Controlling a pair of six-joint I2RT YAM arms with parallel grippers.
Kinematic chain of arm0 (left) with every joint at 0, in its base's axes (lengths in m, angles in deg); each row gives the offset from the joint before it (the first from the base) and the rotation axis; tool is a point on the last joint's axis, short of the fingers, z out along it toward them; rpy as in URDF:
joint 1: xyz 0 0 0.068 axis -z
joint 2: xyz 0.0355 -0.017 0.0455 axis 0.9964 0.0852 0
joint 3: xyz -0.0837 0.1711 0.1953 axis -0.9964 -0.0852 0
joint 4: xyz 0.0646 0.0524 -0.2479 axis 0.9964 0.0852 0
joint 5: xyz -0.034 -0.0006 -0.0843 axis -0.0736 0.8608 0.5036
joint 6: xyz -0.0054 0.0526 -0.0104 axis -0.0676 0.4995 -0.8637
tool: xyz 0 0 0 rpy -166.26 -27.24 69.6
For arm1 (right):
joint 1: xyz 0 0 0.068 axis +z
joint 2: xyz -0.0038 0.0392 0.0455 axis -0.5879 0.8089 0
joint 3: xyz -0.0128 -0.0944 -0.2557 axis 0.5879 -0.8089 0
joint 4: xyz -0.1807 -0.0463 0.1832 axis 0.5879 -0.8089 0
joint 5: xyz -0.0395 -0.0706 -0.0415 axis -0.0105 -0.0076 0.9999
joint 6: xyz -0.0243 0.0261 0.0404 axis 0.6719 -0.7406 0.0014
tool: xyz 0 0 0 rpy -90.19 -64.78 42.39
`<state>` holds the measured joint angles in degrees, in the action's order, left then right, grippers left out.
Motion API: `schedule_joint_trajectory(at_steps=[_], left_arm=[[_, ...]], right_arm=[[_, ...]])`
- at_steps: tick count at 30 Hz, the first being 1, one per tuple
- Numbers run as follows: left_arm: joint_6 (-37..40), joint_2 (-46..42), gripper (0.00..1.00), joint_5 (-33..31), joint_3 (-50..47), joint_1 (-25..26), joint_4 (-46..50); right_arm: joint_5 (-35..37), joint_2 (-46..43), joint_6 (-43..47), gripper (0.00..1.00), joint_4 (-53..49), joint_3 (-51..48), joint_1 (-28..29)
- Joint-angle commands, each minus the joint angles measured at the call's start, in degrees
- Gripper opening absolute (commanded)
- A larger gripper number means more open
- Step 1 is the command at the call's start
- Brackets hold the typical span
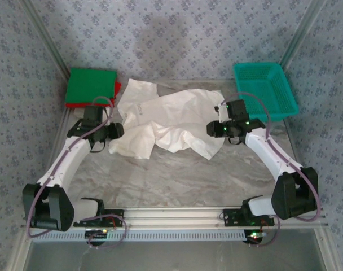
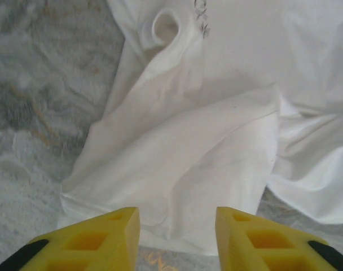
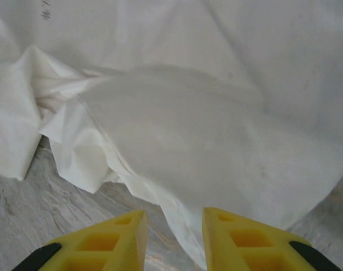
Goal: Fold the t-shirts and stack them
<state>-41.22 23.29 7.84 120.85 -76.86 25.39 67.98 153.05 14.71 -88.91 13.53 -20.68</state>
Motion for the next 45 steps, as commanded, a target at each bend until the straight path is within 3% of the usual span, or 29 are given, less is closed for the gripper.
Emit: schedule_joint_trajectory(at_steps=[1,7,10,13,16,17,19,21,23,25,29,38,42,45], left_arm=[[-1.79,1.90,0.43,1.02,-1.19,0.98,3.39],[-7.97,0.96,0.41,2.42,-10.77,4.47,-0.80],[-8.17,1.84,0.53,3.52,-14.07,5.28,-5.29],[-6.56,4.76,0.74,2.42,-14.27,5.31,-9.76],[-5.31,8.66,0.79,2.35,-12.26,5.28,-15.07],[-5.02,10.85,0.76,2.48,-11.04,5.28,-16.13],[-5.01,14.39,0.61,3.31,-9.05,5.28,-18.69],[-5.89,17.02,0.43,3.99,-8.18,5.29,-21.86],[-6.23,18.32,0.38,4.62,-7.70,5.20,-24.12],[-6.42,18.37,0.16,4.90,-6.67,4.93,-24.30],[-6.82,14.26,0.01,4.42,-4.06,4.13,-20.82],[-8.33,4.17,0.00,5.72,4.07,-1.14,-8.78],[-8.40,3.33,0.00,5.76,5.56,-3.15,-6.10],[-7.55,4.20,0.00,5.56,4.33,-4.60,-6.30]], right_arm=[[-1.04,-0.36,-7.48,0.34,6.56,-5.32,0.43],[2.46,-3.80,-13.52,0.34,11.55,-15.50,3.44],[3.67,-5.12,-14.76,0.41,12.36,-19.53,3.42],[1.91,-3.01,-15.18,0.49,15.41,-21.50,2.95],[0.82,1.00,-15.03,0.55,20.23,-21.89,3.51],[1.16,2.56,-14.97,0.56,21.38,-21.51,3.82],[1.39,5.47,-14.79,0.54,23.91,-20.85,4.43],[2.50,7.85,-14.68,0.45,25.60,-19.85,4.89],[2.94,9.74,-14.38,0.32,26.42,-18.73,4.91],[3.24,10.86,-14.00,0.20,25.64,-17.19,4.70],[3.92,8.32,-12.52,0.04,22.15,-13.88,2.87],[4.09,2.53,-7.70,0.00,10.34,-1.58,-3.61],[2.57,2.17,-7.50,0.00,11.26,-3.22,-2.74],[0.74,2.88,-8.97,0.20,14.34,-8.37,-0.94]])
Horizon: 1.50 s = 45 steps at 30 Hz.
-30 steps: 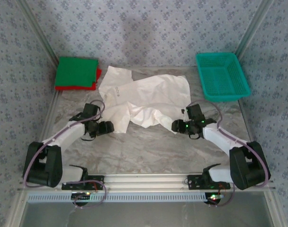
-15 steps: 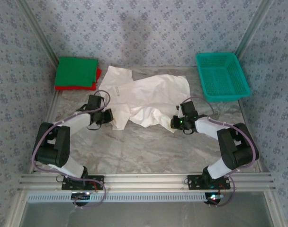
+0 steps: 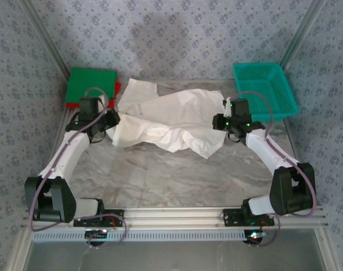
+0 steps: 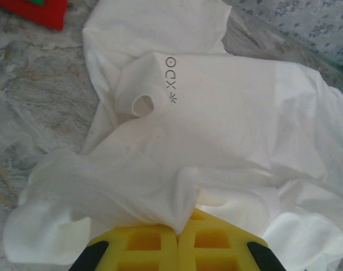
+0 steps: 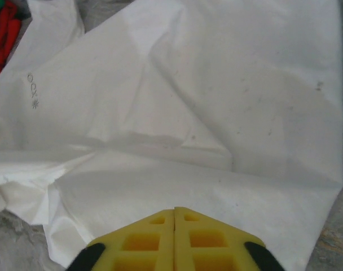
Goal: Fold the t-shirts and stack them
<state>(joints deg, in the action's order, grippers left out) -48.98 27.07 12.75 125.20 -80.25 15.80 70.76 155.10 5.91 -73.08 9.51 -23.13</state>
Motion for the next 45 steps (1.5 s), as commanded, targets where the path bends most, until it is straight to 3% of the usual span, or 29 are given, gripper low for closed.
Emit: schedule_joint_trajectory(at_steps=[1,2,7,8,10,14,18,21,25,31,36,41,45], left_arm=[[0.66,1.06,0.00,0.59,-0.78,-2.03,2.90],[0.89,1.75,0.01,0.34,-1.44,-3.00,2.57],[3.34,5.87,0.62,0.22,-2.38,-5.57,1.65],[4.03,6.57,0.67,1.47,-2.15,-5.32,1.95],[4.07,6.79,0.67,1.55,-2.79,-4.45,3.56],[1.74,1.09,0.63,-2.25,-9.45,-3.61,7.73],[-2.03,-10.13,0.56,-5.04,-18.03,-3.62,7.99],[-3.94,-15.01,0.66,-2.71,-24.02,-3.53,1.87],[-3.99,-8.05,0.66,3.55,-24.64,-2.51,-3.94],[-3.41,4.16,0.60,4.98,-24.70,-0.03,-11.55],[-2.20,6.23,0.39,3.91,-23.40,0.04,-14.81],[-0.80,4.63,0.00,2.43,-21.18,0.02,-11.89],[-0.59,0.52,0.00,0.74,-19.88,0.03,-7.74]], right_arm=[[-2.04,1.14,-0.78,0.22,-0.12,-6.41,2.50],[-1.83,1.59,-1.52,0.24,1.05,-8.05,3.35],[-1.74,4.24,-3.61,0.27,4.36,-12.19,6.10],[-1.73,4.74,-3.53,0.27,4.71,-12.59,6.50],[-1.71,5.17,-3.67,0.28,5.47,-13.38,7.07],[-1.80,5.31,-4.14,0.30,7.94,-16.05,8.57],[-0.87,5.09,-4.74,0.34,11.64,-19.05,9.55],[1.65,5.67,-4.40,0.43,14.75,-20.43,10.70],[5.18,6.62,-3.38,0.50,15.57,-19.80,12.30],[8.76,7.09,-4.46,0.51,16.32,-20.19,12.90],[8.99,5.38,-4.98,0.51,17.25,-21.11,13.17],[9.84,4.10,-4.46,0.51,16.72,-21.46,13.09],[10.32,3.62,-4.63,0.43,16.58,-21.98,12.75]])
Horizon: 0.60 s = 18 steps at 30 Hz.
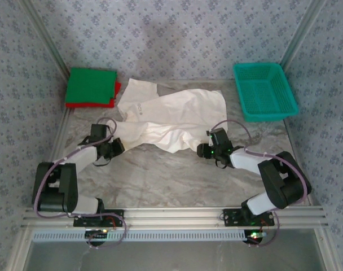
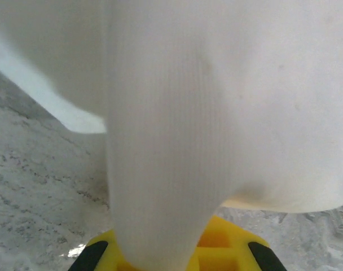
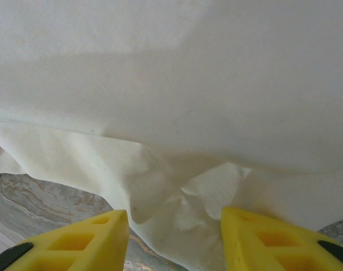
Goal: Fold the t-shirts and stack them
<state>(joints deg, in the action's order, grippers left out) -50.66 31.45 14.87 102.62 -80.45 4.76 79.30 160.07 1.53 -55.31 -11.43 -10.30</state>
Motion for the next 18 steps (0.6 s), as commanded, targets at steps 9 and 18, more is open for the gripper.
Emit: schedule_joint_trajectory(at_steps=[9,18], left_arm=[[-0.80,-14.24,0.00,-1.63,8.91,-1.66,12.89],[-2.77,-18.78,0.00,2.32,13.00,-4.82,18.21]], right_arm=[[-1.11,-2.48,0.49,0.00,-2.17,-0.72,-2.55],[-1.10,-7.17,-2.40,0.00,-8.29,0.60,-4.53]])
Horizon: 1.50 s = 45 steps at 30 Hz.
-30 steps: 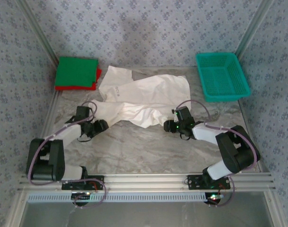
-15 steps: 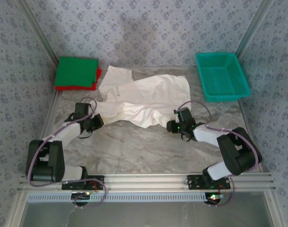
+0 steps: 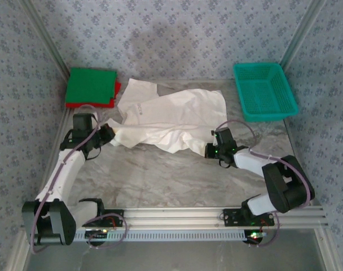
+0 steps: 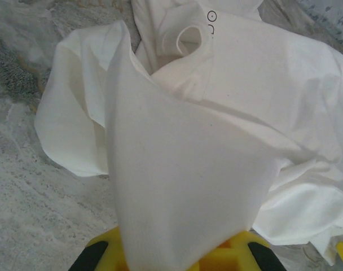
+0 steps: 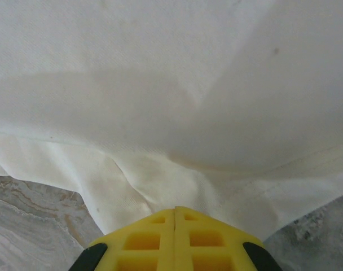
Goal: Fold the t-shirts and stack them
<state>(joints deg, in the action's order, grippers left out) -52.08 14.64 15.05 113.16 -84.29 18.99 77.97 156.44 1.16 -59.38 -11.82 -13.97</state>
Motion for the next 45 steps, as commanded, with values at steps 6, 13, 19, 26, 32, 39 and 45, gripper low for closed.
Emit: schedule_joint_trajectory(at_steps=[6,13,19,26,32,39,45], left_arm=[[-1.51,-2.64,0.00,2.64,1.96,-1.63,4.02],[-1.31,-1.62,0.00,3.68,0.94,-1.76,2.90],[-1.27,-1.72,0.00,3.52,-0.66,-1.96,1.84],[-2.15,-2.40,0.00,3.03,-0.64,-2.34,0.65],[-2.10,0.79,0.00,3.20,5.78,-2.75,-0.21],[-2.26,9.66,0.00,5.07,17.98,-2.93,-3.21],[4.88,16.78,0.00,1.64,32.01,-3.01,1.98]], right_arm=[[-3.66,-7.12,-3.44,0.49,-5.02,-2.54,-2.25],[-6.41,-2.74,-4.09,0.51,-0.03,-4.12,-0.82],[-5.06,3.01,-2.99,0.44,4.37,-2.44,1.04],[0.67,4.90,-2.16,0.00,3.59,1.97,-0.85],[-0.96,0.48,3.30,0.00,-5.25,10.33,-6.75],[-2.58,-2.23,9.11,0.00,-13.34,22.59,-11.30],[-4.99,-1.85,13.14,0.00,-18.63,33.00,-15.49]])
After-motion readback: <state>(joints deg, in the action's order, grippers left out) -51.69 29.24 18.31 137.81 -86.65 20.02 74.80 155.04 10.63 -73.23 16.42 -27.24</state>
